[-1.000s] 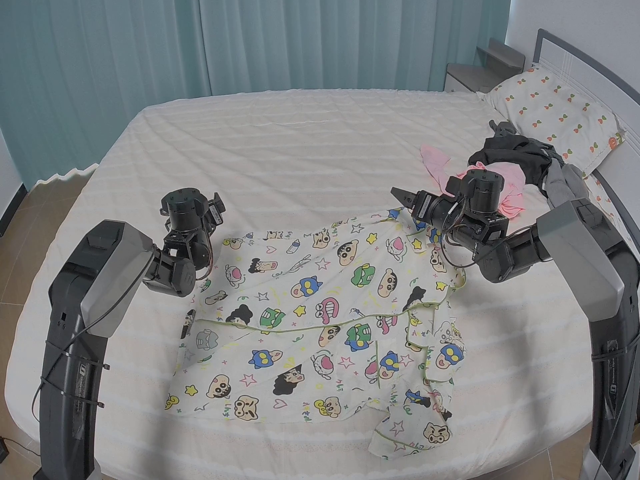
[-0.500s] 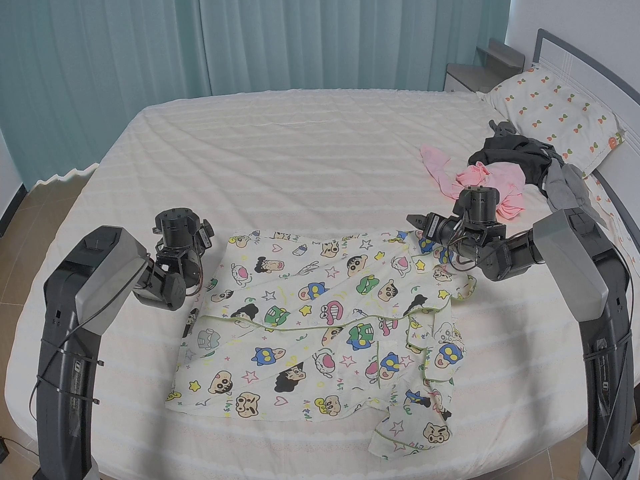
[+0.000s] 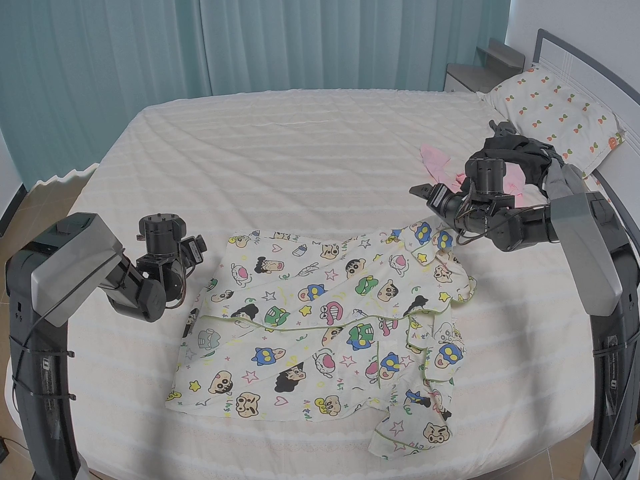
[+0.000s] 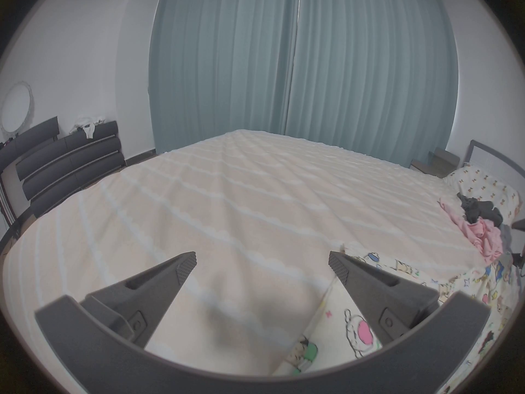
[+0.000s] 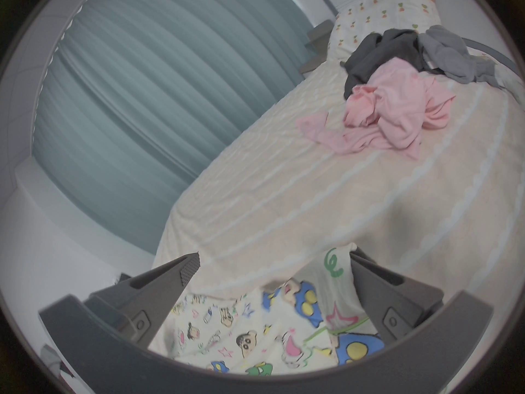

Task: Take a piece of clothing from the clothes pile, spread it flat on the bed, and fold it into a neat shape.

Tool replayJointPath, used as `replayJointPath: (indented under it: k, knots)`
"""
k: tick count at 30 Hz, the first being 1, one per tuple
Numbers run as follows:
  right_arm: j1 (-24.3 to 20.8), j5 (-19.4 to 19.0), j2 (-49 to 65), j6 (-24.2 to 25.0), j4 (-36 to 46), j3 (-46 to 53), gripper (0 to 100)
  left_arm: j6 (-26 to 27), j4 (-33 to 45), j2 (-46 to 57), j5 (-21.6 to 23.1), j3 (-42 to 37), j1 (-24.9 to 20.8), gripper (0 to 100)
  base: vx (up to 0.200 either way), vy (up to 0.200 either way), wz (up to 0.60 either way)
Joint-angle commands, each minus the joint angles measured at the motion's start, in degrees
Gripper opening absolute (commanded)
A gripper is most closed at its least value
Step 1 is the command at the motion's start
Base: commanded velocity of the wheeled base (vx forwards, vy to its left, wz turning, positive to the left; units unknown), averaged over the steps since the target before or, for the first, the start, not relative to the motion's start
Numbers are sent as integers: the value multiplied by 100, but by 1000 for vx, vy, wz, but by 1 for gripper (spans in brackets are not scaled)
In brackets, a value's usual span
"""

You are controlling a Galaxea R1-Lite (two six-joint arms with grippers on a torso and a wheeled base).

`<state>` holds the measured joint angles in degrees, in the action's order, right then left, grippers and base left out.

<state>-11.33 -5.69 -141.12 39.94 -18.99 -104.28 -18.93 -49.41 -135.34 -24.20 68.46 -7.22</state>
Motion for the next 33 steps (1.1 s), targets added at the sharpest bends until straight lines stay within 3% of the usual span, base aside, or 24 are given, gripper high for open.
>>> replayJointPath:
  k: [1, 7, 10, 12, 20, 23, 28, 33]
  knots:
    - [368, -28, 383, 550, 71, 66, 100, -313, 1, 851, 363, -896, -43, 100, 0, 0, 0]
    - [517, -336, 691, 304, 352, 918, 100, -805, 10, 1344, 847, -1705, -34, 100, 0, 0, 0]
    - [588, -336, 691, -522, 212, 1393, 100, -1148, 10, 1502, 1216, -2039, 19, 100, 0, 0, 0]
    - [596, -380, 770, -671, 168, 1498, 100, -1244, 10, 1546, 1348, -2153, 27, 100, 0, 0, 0]
    - [341, -608, 1007, -74, 168, 1586, 100, -1895, 10, 1985, 1805, -2689, 19, 100, 0, 0, 0]
    - [-10, -582, 1025, 515, 203, 1586, 100, -2580, 10, 2354, 1980, -3093, -25, 100, 0, 0, 0]
    - [-379, -354, 858, 691, 203, 1867, 100, -3600, -60, 2829, 2033, -3594, -17, 100, 0, 0, 0]
    - [-608, -204, 1051, 972, 150, 2342, 100, -3714, -377, 3216, 2059, -4060, -34, 100, 0, 0, 0]
